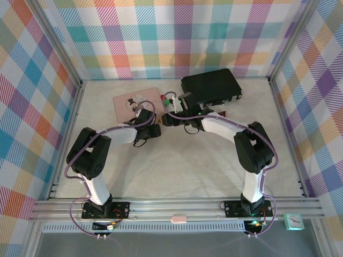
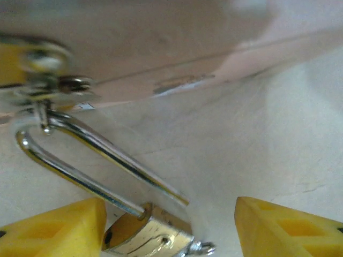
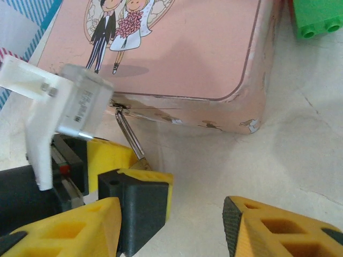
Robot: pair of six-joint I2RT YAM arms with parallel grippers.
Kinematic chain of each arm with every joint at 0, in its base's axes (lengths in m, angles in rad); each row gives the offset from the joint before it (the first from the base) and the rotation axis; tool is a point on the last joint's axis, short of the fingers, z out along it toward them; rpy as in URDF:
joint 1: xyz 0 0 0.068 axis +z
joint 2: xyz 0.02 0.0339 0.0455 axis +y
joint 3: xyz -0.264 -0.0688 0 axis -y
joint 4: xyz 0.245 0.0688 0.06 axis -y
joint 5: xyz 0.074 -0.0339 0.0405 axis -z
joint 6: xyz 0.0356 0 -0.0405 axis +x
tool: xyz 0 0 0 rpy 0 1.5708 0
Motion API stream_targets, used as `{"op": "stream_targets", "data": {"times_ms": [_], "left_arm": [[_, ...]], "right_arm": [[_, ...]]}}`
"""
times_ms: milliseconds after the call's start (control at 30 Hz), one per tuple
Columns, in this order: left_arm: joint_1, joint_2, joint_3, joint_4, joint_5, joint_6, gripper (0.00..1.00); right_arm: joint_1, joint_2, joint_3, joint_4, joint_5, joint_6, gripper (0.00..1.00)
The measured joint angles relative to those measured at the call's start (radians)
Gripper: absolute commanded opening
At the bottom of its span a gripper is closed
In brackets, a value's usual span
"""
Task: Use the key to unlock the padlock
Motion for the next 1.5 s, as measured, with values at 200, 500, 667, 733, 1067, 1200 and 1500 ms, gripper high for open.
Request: {"op": "stream_targets", "data": {"times_ms": [200, 500, 667, 733, 1067, 1200, 1500], "left_arm": [[-0.003, 0.032, 0.052, -0.101, -0.023, 0.108, 0.63], [-0.004, 0.083, 0.121, -0.167, -0.039, 0.242, 0.56], [-0.004, 0.088, 0.128, -0.169, -0.038, 0.291, 0.47], [-0.004, 0.088, 0.128, -0.165, -0.038, 0.301, 0.43], [-0.005, 0.085, 0.119, -0.14, -0.039, 0.301, 0.28], [-0.004, 0.063, 0.071, -0.068, -0.039, 0.266, 0.25], [-0.004, -0.016, -0.059, 0.11, -0.066, 0.078, 0.24]], "right_arm": [[-0.008, -0.022, -0.026, 0.03, 0.0, 0.011, 0.53], [-0.023, -0.022, -0.027, 0.034, 0.0, 0.023, 0.54], [-0.034, -0.022, -0.023, 0.034, 0.0, 0.034, 0.54], [-0.037, -0.022, -0.021, 0.034, 0.0, 0.037, 0.54], [-0.056, 0.01, 0.09, 0.026, 0.012, 0.06, 0.55], [-0.088, 0.043, 0.146, 0.026, 0.013, 0.098, 0.55], [-0.143, 0.121, 0.191, 0.034, -0.032, 0.191, 0.55]]}}
